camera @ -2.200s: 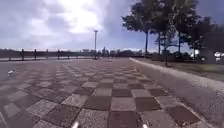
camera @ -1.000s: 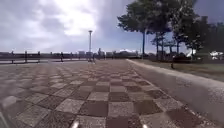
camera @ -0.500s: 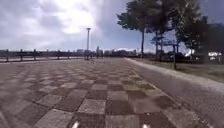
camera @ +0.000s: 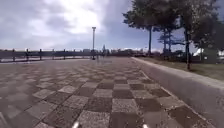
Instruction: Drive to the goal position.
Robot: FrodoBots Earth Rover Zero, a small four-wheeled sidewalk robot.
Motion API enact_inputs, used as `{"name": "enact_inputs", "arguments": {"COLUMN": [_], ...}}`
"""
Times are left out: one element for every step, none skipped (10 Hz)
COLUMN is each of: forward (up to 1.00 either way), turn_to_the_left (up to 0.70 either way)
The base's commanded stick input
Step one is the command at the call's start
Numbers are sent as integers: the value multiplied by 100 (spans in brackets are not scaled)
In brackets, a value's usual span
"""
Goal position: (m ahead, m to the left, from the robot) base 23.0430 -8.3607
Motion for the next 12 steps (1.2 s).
{"name": "enact_inputs", "arguments": {"forward": [70, 70, 70, 70, 70, 70, 70, 70, 70, 70, 70, 70], "turn_to_the_left": [0, 0, 0, 0, 0, 0, 0, 0, 0, 0, 0, 0]}}
